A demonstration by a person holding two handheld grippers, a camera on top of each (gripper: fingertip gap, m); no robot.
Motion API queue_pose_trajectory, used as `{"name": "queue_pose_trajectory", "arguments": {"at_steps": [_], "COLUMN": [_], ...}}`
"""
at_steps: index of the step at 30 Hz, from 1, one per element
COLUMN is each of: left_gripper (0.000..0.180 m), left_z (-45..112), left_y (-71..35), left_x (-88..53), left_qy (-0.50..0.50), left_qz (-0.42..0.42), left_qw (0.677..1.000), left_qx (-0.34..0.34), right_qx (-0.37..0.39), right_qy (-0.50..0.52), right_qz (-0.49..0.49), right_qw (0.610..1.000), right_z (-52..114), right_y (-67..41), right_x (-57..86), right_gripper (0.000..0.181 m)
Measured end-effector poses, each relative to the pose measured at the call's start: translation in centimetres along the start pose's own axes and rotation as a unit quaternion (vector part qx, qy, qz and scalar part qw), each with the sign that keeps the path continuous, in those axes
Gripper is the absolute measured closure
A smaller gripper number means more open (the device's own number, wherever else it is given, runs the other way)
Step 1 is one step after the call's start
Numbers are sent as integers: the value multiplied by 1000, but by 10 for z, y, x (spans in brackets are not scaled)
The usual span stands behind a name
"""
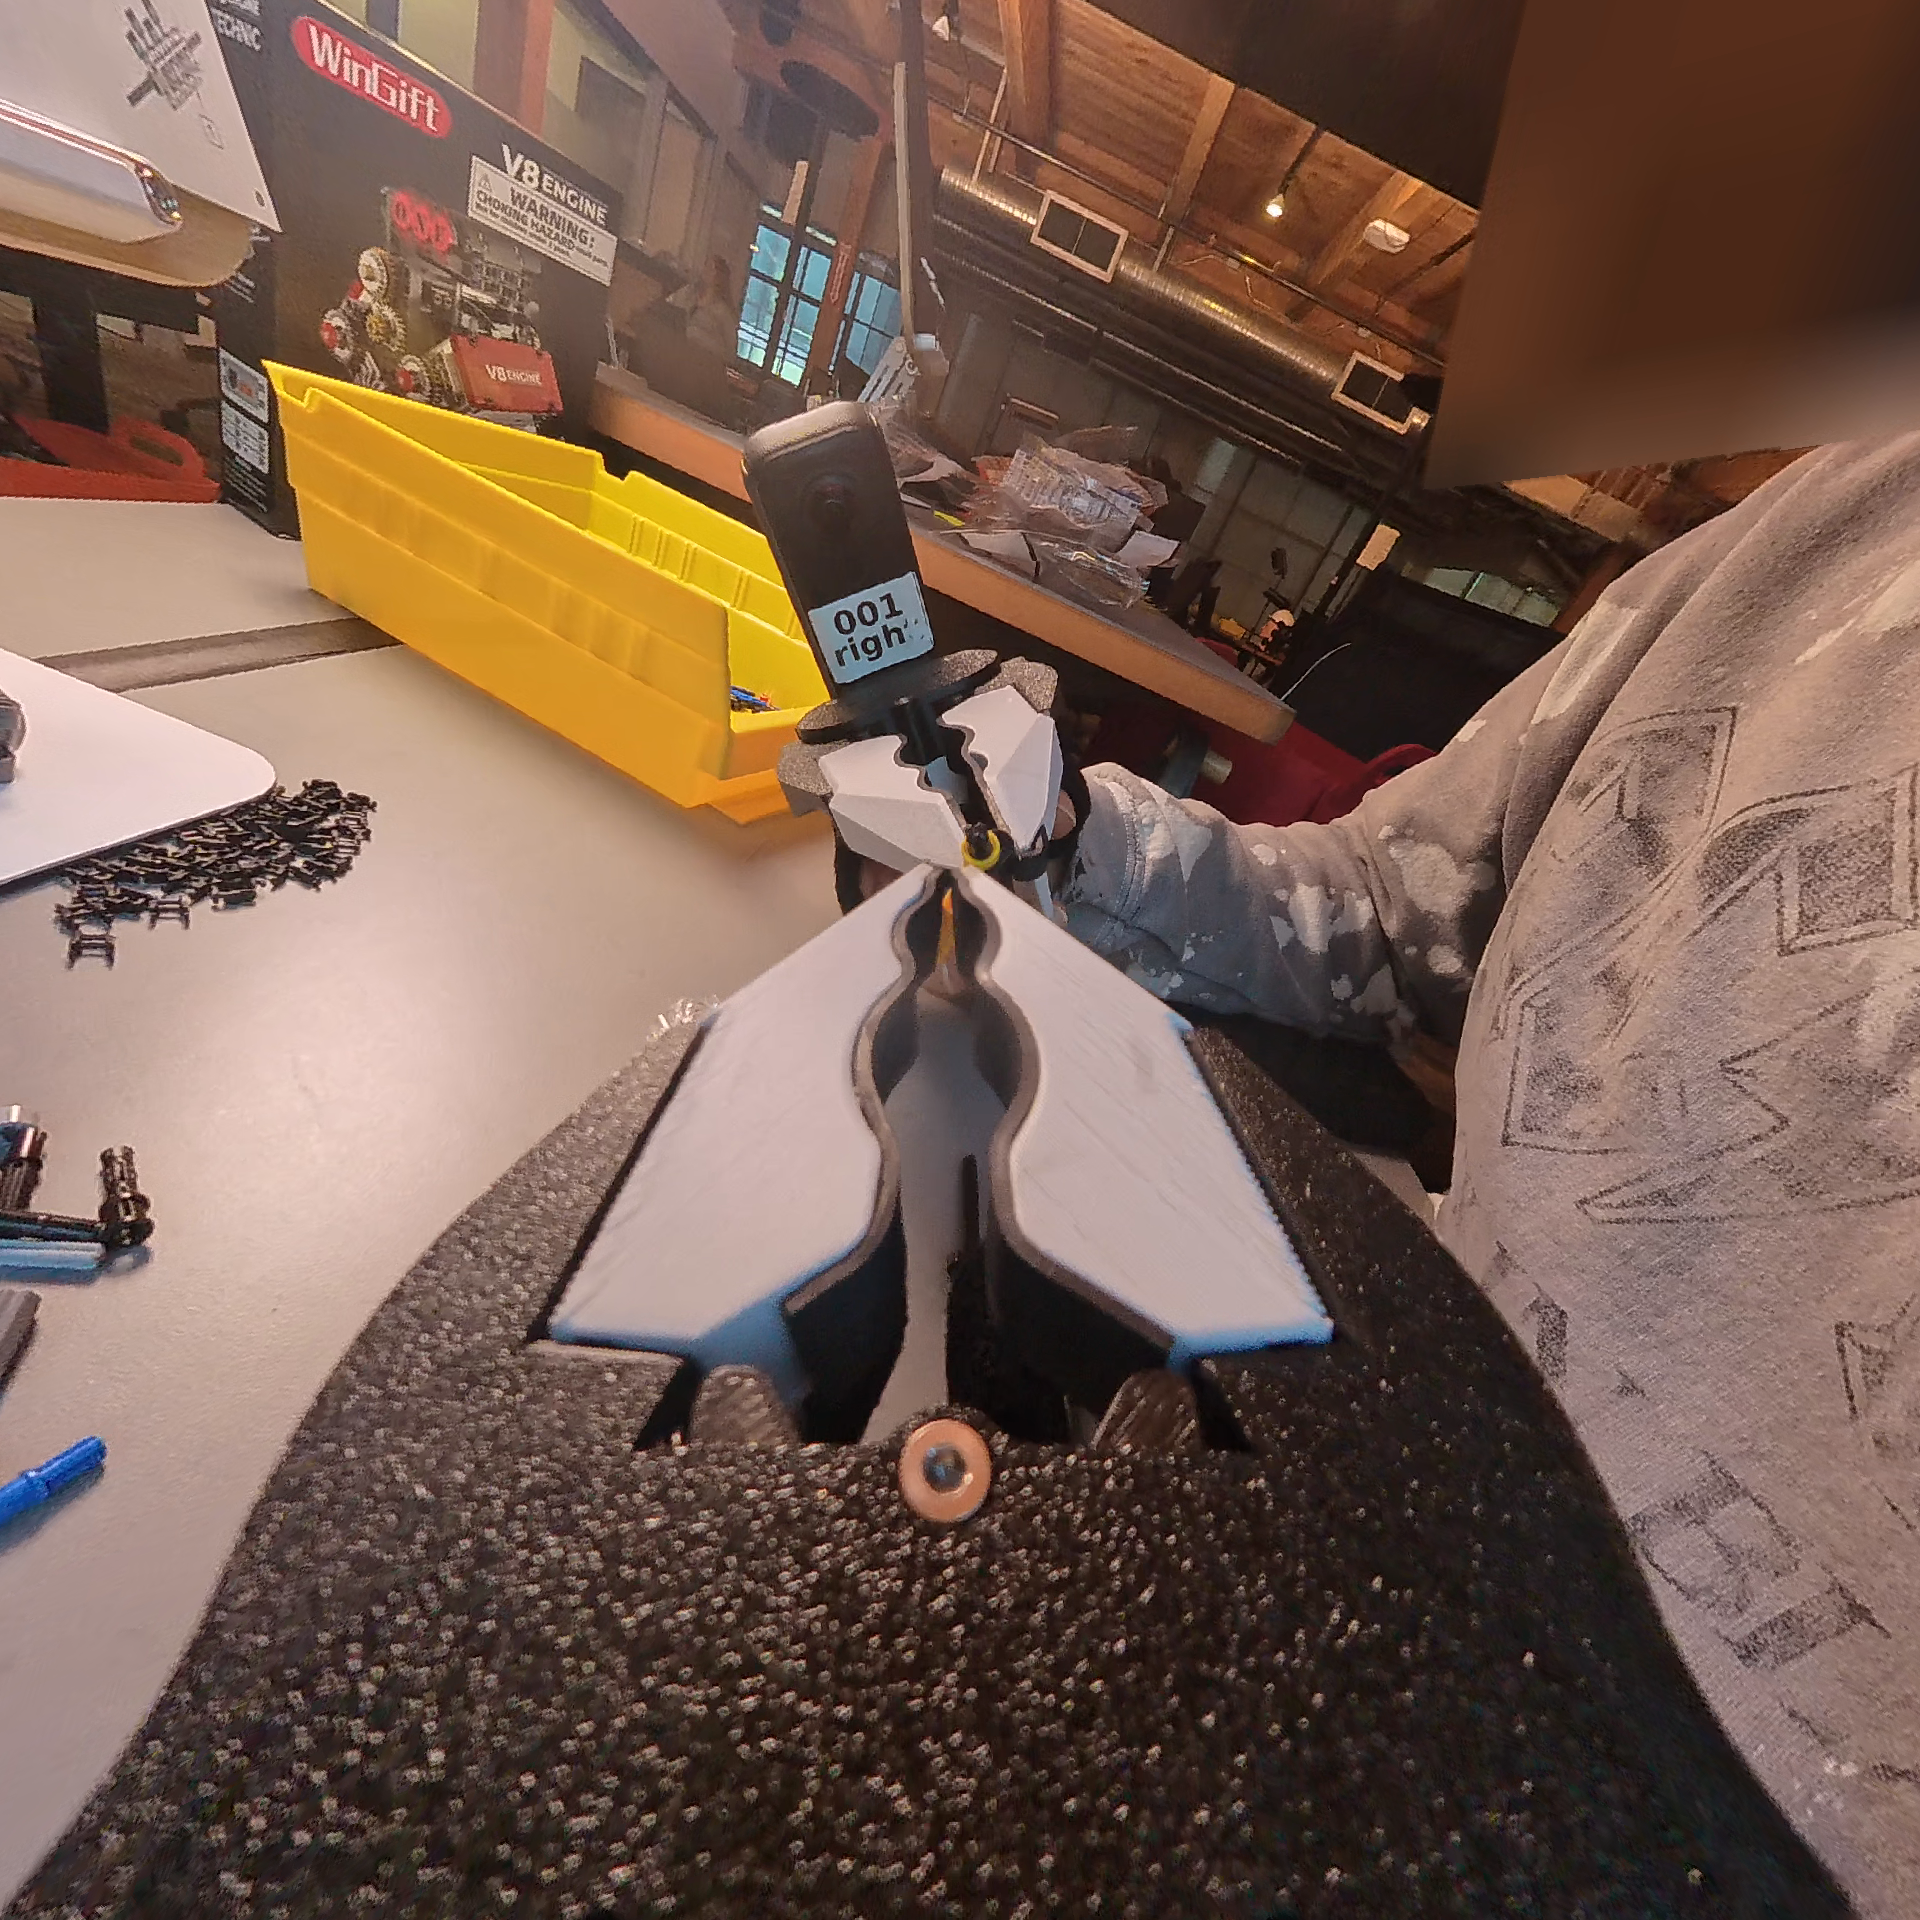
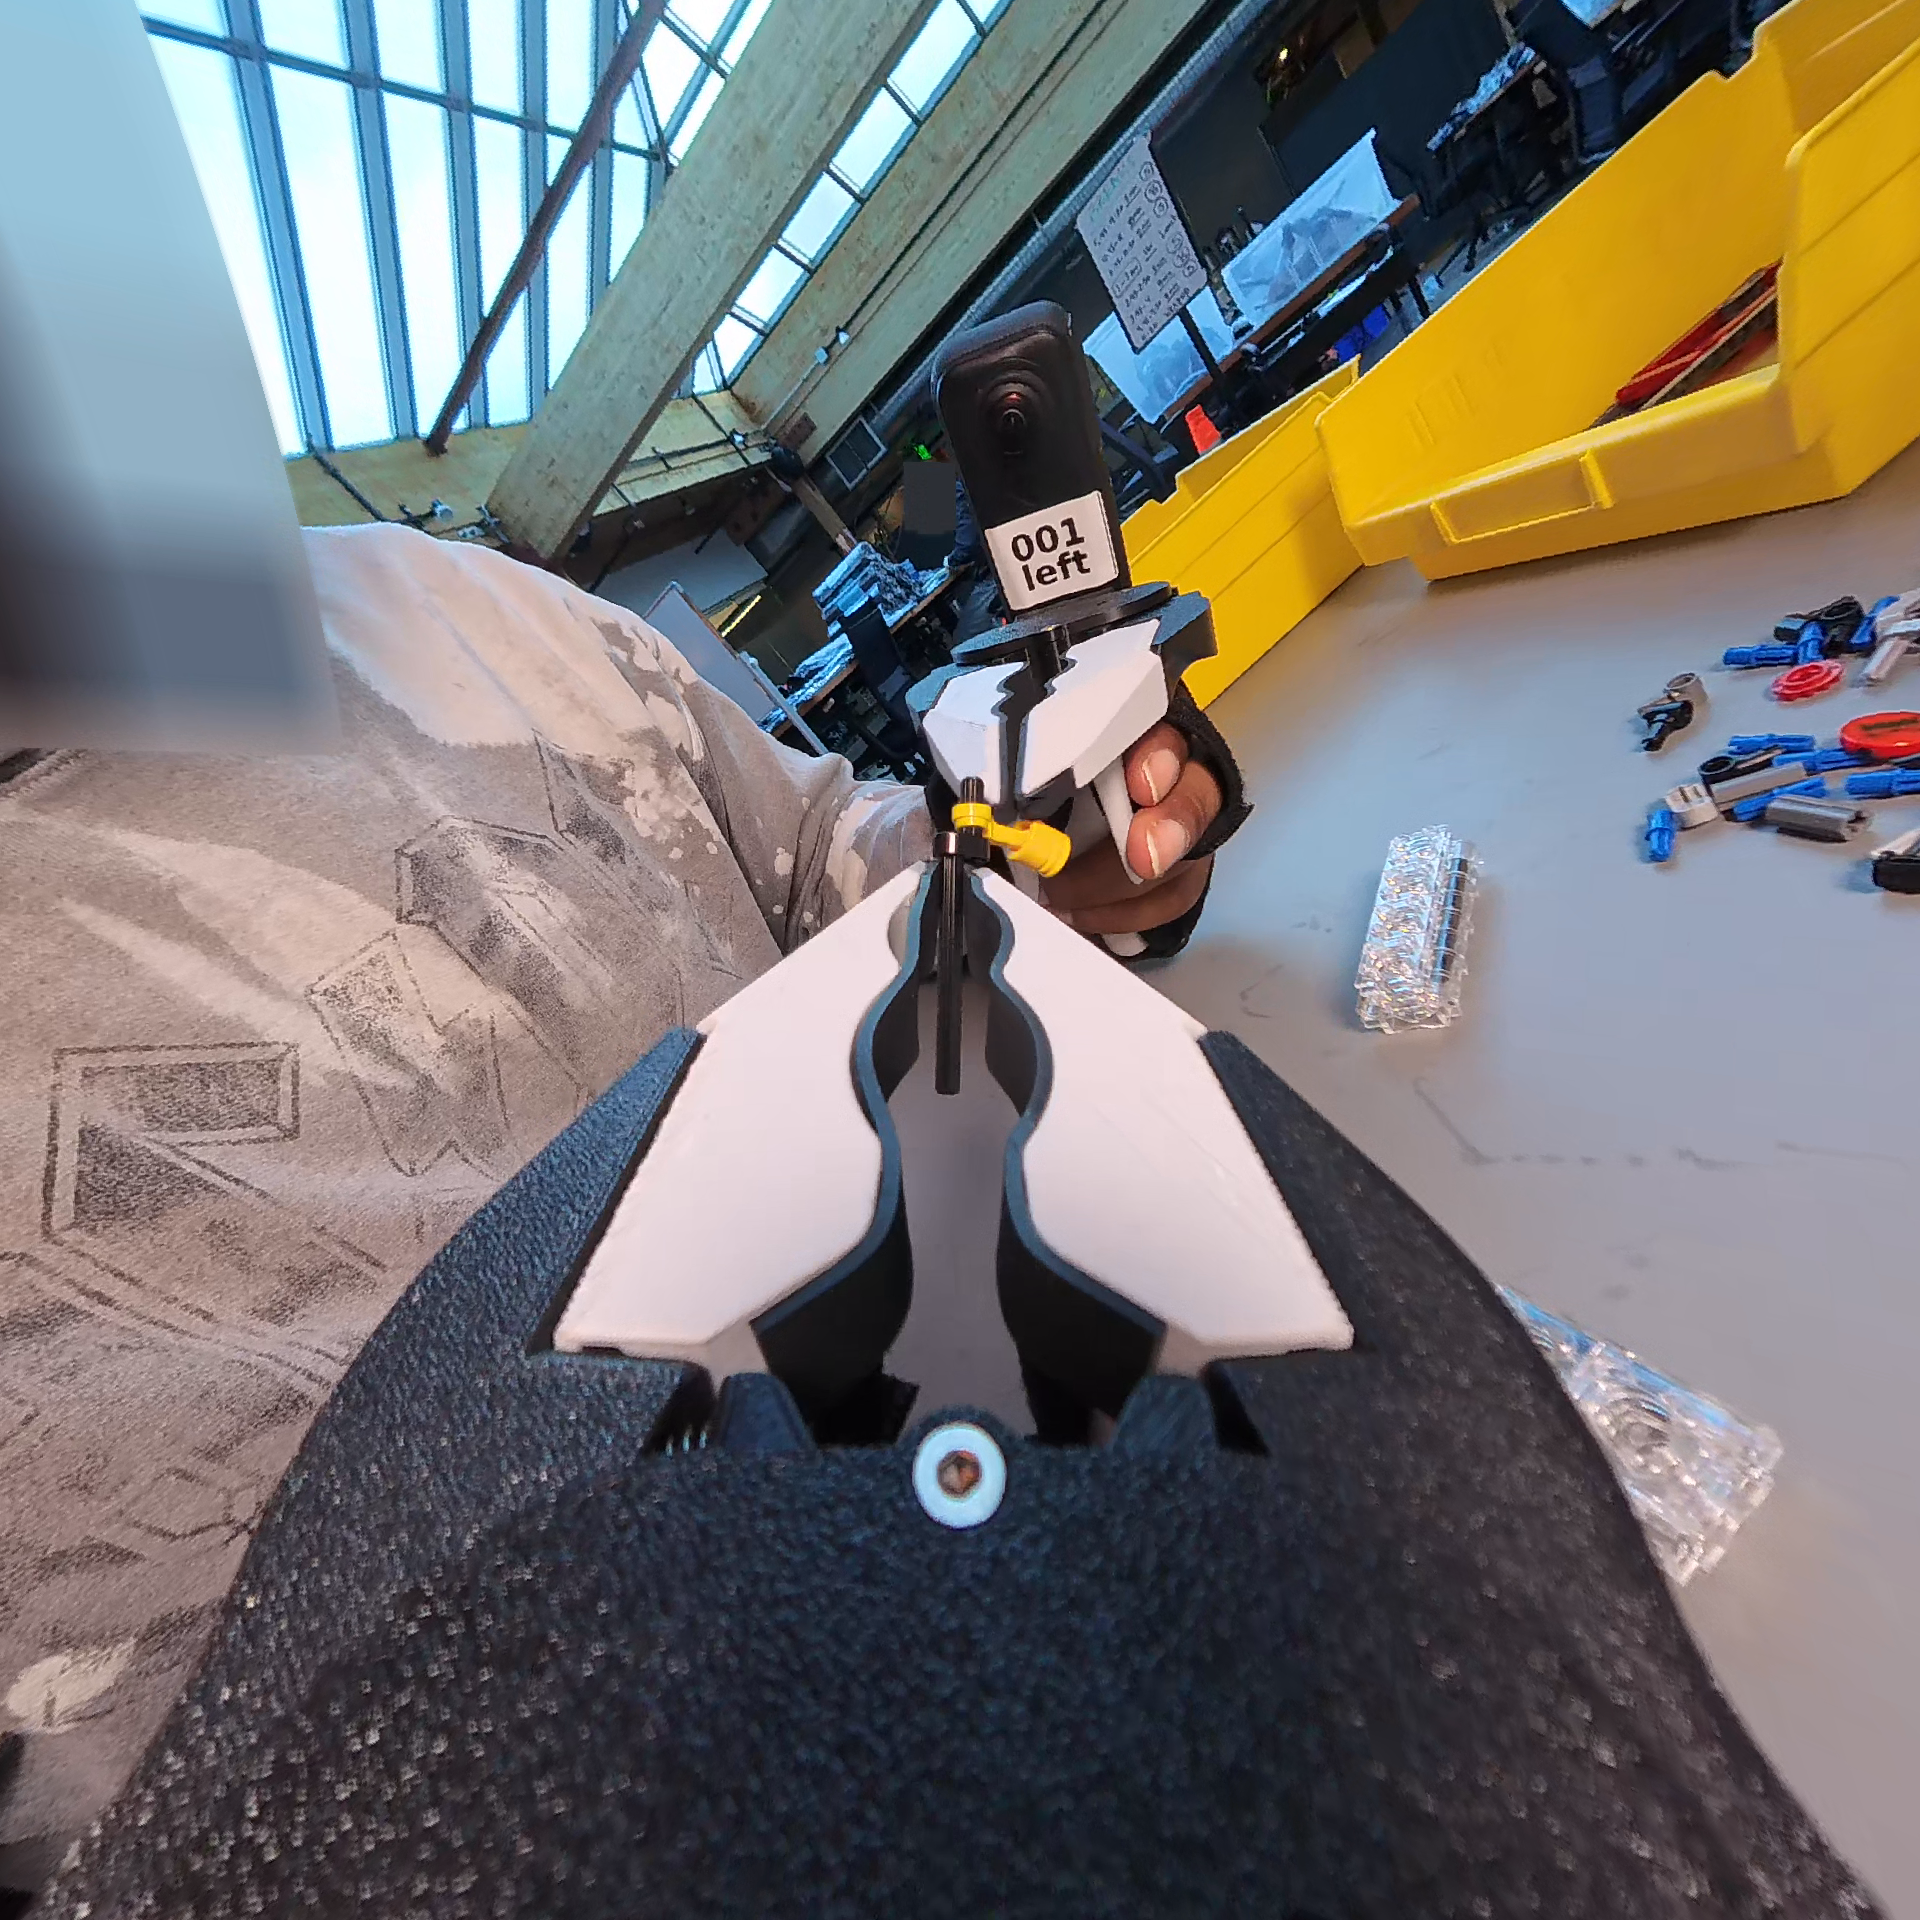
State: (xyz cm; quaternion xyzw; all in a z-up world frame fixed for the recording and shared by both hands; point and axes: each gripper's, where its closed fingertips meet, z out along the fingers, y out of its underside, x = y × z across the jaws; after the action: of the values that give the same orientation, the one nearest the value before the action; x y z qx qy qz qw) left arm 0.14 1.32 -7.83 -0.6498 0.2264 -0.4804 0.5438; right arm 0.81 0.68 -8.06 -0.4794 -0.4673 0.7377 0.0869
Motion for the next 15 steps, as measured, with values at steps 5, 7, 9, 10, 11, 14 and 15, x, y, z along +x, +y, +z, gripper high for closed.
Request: {"name": "queue_pose_trajectory", "arguments": {"at_steps": [5, 7, 9, 10, 11, 14, 15], "left_gripper": [180, 180, 180, 180, 178, 161, 159], "left_z": [-1, 0, -1, -1, -1, 0, -1], "left_y": [-1, 0, 0, 1, 2, 6, 7], "left_x": [1, -1, -1, -2, -3, -4, -4], "left_qy": [6, 3, 1, -1, -4, -5, -6], "left_qz": [-8, -6, -4, -2, 1, 11, 14], "left_qw": [1000, 1000, 1000, 1000, 1000, 1000, 1000], "left_qx": [4, 0, -1, -3, -7, -23, -25], "right_qx": [-3, -1, -2, -3, -4, -2, -2], "right_qy": [1, -1, 0, 2, 0, -3, -4], "right_qz": [-4, -4, -7, -8, -8, -10, -11], "right_qw": [1000, 1000, 1000, 1000, 1000, 1000, 1000], "right_z": [1, 1, 1, 1, 1, 1, 1], "right_y": [1, 0, 0, 0, 1, 0, 0], "right_x": [0, -1, -2, -1, -2, -4, -4], "right_gripper": [177, 177, 177, 177, 177, 177, 177]}}
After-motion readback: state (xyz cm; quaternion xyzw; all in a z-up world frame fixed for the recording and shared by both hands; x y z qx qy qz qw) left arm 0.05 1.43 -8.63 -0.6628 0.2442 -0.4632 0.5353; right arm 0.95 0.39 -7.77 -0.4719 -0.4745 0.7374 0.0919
